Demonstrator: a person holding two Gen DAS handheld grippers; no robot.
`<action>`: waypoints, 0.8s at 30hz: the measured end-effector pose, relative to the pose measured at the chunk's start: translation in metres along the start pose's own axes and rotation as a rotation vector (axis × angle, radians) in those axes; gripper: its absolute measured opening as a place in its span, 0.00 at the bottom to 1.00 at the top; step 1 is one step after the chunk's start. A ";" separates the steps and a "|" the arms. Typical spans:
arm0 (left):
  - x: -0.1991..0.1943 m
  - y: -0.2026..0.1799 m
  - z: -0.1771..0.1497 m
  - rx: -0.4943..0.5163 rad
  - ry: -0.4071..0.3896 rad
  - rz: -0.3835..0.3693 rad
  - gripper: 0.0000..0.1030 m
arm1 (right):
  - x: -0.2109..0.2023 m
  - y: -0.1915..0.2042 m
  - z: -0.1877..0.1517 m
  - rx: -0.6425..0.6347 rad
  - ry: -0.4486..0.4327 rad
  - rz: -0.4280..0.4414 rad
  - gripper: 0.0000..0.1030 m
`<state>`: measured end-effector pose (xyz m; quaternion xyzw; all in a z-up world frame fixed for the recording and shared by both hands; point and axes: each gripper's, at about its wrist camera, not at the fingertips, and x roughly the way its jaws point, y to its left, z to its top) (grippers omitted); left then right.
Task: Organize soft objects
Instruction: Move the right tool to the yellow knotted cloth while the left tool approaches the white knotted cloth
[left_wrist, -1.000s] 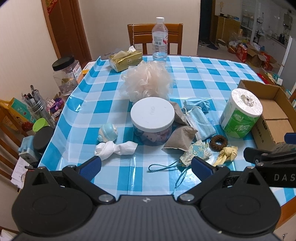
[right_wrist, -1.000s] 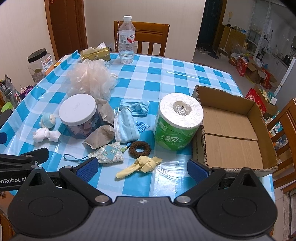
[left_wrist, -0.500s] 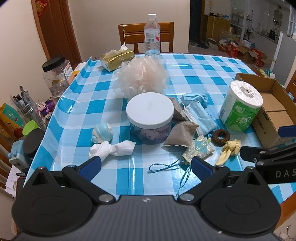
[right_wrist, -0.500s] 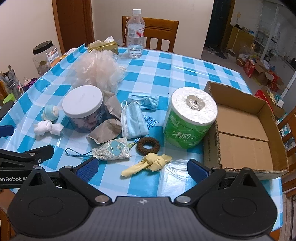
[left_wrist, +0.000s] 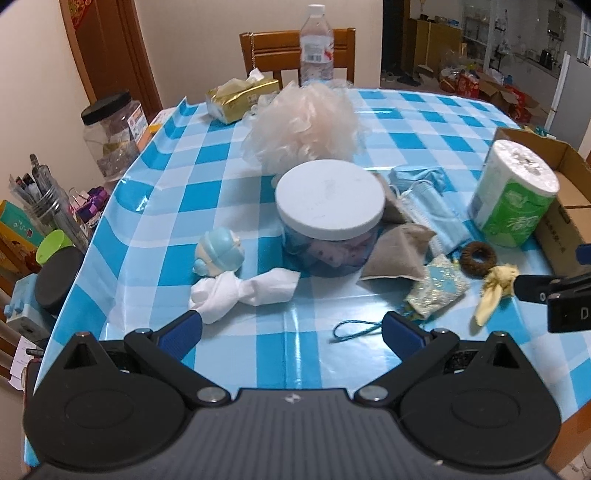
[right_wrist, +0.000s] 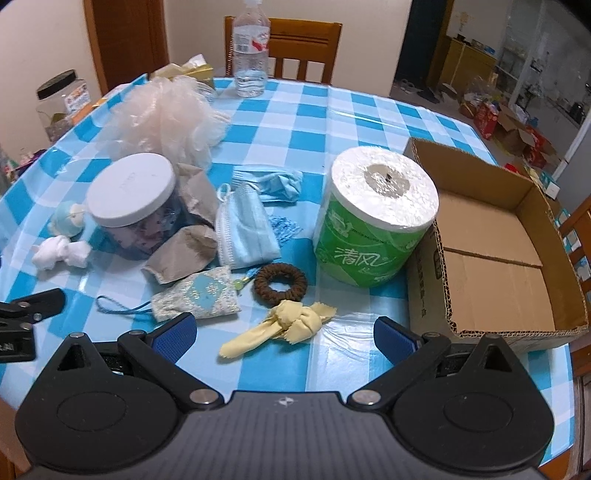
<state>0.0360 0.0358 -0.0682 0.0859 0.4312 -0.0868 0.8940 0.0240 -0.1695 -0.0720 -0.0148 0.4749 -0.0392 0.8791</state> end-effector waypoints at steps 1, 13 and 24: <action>0.002 0.002 0.000 -0.002 0.003 0.000 0.99 | 0.005 -0.001 0.000 0.010 0.005 -0.008 1.00; 0.036 0.015 0.008 0.003 0.042 -0.018 0.99 | 0.070 -0.010 0.003 0.087 0.037 -0.109 1.00; 0.059 0.033 0.013 -0.002 0.065 0.007 0.99 | 0.084 -0.021 -0.015 0.126 0.082 -0.083 1.00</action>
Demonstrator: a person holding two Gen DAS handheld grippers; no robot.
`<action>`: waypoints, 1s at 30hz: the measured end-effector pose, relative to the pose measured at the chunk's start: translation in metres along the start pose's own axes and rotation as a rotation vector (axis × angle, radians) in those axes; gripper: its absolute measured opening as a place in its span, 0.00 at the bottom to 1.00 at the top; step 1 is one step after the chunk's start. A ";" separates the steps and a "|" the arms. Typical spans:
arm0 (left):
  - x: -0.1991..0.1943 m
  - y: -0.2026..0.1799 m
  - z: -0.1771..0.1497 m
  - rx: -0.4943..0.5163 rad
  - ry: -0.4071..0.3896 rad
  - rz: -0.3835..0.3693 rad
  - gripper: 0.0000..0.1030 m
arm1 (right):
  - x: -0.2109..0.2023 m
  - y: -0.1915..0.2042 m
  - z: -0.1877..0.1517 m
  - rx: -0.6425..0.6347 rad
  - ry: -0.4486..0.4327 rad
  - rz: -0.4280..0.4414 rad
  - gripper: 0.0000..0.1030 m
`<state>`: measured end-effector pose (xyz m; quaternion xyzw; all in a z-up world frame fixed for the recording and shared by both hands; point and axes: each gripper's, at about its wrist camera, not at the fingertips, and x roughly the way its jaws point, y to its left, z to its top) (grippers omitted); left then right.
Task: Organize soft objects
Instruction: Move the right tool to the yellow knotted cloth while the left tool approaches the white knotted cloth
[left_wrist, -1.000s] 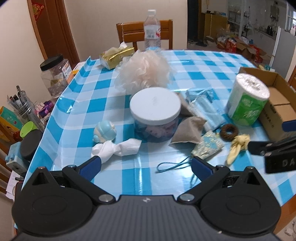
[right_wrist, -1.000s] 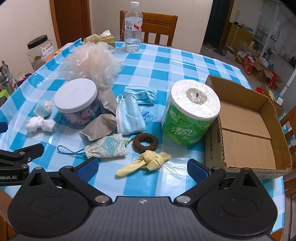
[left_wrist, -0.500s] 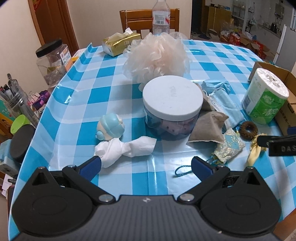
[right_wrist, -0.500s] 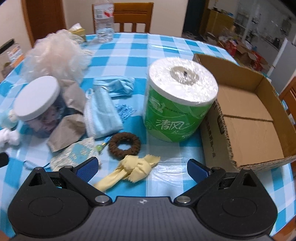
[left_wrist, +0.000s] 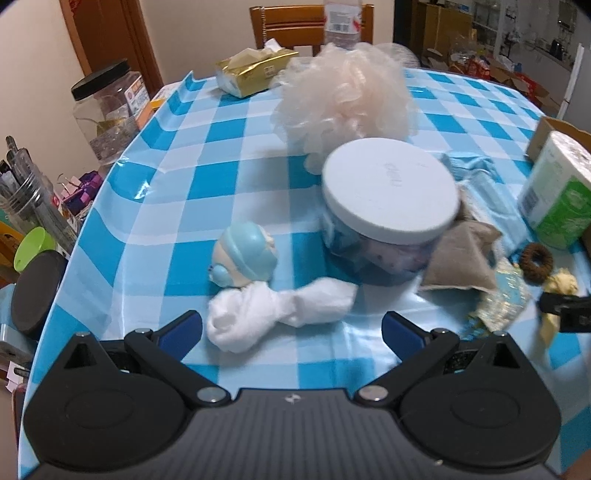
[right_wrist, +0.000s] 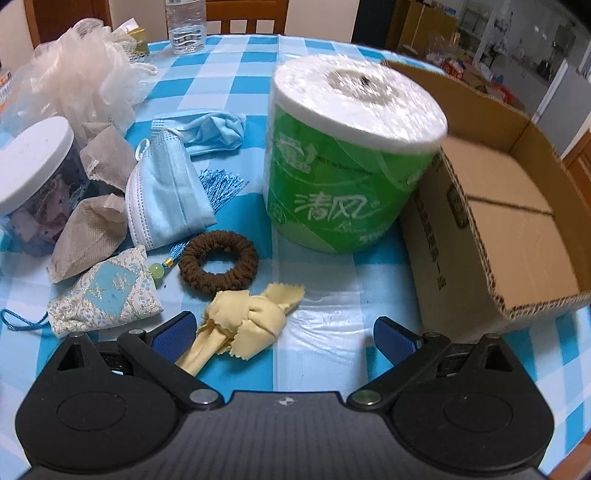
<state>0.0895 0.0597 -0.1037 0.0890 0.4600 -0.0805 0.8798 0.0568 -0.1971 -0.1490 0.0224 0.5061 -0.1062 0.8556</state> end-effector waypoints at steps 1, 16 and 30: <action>0.002 0.002 0.001 -0.002 0.001 0.005 0.99 | 0.002 -0.004 0.000 0.020 0.008 0.016 1.00; 0.038 0.025 -0.005 -0.105 0.087 -0.184 0.99 | -0.003 -0.008 -0.012 0.021 -0.024 0.039 1.00; 0.033 -0.005 -0.015 0.094 0.101 -0.148 1.00 | -0.009 -0.011 -0.017 0.019 -0.038 0.039 1.00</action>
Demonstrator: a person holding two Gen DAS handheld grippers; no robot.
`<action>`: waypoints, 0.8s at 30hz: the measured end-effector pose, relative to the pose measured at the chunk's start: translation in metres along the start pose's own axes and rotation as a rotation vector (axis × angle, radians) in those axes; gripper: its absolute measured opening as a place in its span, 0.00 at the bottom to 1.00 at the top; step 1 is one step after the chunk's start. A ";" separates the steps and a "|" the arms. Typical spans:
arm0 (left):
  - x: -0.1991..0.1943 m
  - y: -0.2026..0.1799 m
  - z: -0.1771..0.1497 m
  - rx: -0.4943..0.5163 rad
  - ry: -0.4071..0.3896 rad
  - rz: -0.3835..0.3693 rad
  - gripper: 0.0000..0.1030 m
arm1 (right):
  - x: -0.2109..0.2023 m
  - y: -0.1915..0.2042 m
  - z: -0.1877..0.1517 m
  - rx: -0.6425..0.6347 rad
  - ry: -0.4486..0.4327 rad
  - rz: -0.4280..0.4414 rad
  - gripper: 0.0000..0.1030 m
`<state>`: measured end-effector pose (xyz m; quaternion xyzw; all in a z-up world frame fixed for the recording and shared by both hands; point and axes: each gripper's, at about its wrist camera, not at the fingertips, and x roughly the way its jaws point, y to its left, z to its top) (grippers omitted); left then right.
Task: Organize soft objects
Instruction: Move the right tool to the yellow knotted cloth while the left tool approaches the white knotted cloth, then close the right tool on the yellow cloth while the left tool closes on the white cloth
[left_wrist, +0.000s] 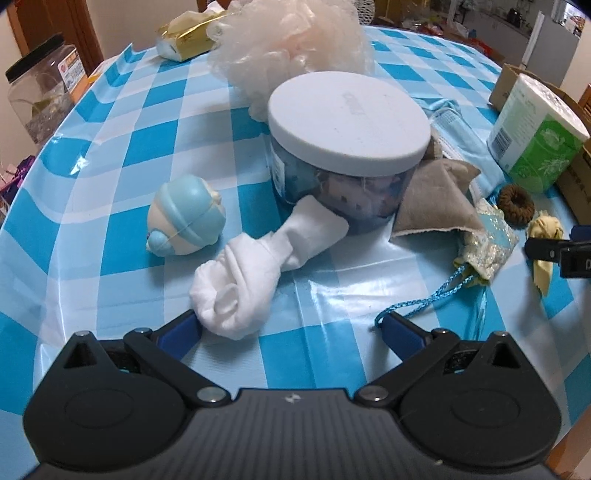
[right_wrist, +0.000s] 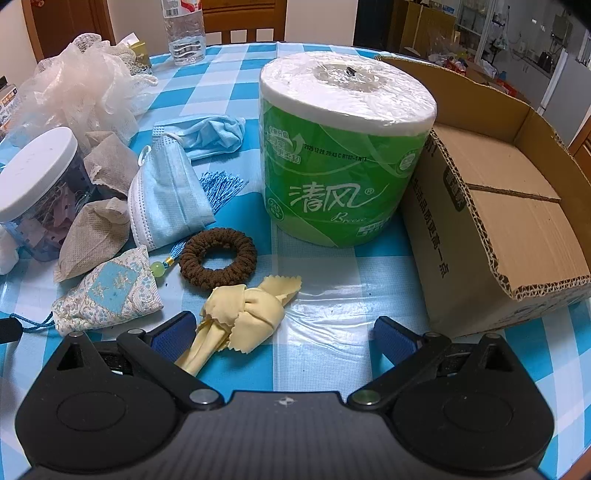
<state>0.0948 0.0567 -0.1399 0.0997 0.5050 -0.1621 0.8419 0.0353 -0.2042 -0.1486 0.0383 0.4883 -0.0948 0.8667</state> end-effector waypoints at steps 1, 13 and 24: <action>0.000 0.000 -0.001 0.003 -0.003 -0.002 1.00 | 0.000 0.000 0.000 0.000 -0.001 0.000 1.00; -0.017 0.022 0.001 -0.012 -0.068 -0.027 0.98 | -0.002 -0.001 0.003 0.004 0.003 -0.005 1.00; -0.003 0.038 0.009 -0.044 -0.081 -0.038 0.82 | -0.003 0.014 0.012 -0.025 -0.015 0.035 0.86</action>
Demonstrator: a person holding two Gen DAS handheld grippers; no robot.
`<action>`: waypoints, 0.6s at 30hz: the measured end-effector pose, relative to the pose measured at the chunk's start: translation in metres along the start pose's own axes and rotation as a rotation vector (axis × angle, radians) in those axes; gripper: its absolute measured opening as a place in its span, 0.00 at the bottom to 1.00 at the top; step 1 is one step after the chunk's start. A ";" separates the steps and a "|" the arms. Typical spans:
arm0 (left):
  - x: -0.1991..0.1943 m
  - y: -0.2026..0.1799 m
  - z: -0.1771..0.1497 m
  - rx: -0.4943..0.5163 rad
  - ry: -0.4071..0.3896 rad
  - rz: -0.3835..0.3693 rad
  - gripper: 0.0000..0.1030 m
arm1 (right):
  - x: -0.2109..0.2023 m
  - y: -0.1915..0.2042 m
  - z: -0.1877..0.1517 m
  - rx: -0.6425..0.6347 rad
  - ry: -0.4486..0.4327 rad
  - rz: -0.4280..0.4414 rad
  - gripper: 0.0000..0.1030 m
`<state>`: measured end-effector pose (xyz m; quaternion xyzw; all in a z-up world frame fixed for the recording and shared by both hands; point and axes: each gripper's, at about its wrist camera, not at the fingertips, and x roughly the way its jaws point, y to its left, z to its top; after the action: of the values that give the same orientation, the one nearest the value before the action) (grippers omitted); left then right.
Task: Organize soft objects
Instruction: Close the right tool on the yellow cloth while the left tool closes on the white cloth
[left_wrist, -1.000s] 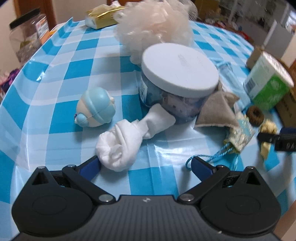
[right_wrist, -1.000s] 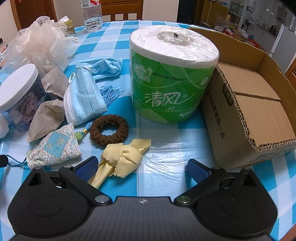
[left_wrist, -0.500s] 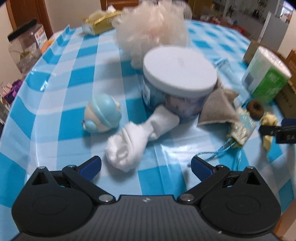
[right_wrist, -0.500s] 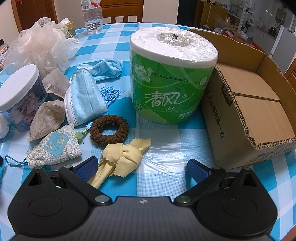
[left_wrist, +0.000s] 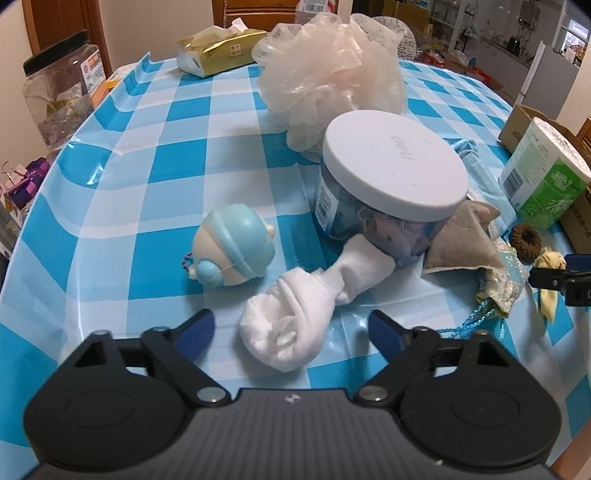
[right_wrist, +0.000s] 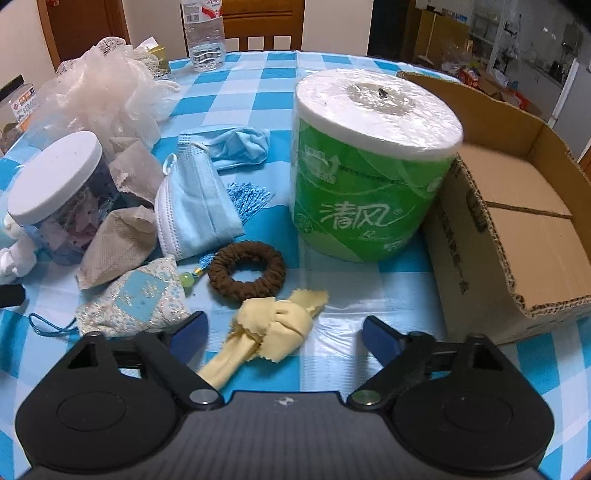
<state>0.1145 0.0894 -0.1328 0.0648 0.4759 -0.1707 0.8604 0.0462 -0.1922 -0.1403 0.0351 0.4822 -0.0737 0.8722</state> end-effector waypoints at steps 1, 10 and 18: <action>0.001 0.000 0.001 0.000 0.001 -0.006 0.80 | 0.001 0.001 0.001 -0.001 0.003 -0.001 0.83; -0.003 0.001 0.000 -0.008 -0.013 -0.016 0.56 | 0.002 0.009 0.008 -0.021 0.008 -0.007 0.53; -0.006 0.000 0.002 0.014 -0.014 -0.030 0.43 | -0.001 0.016 0.010 -0.062 0.018 -0.014 0.45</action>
<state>0.1128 0.0901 -0.1267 0.0626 0.4696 -0.1874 0.8605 0.0561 -0.1780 -0.1342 0.0052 0.4924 -0.0645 0.8680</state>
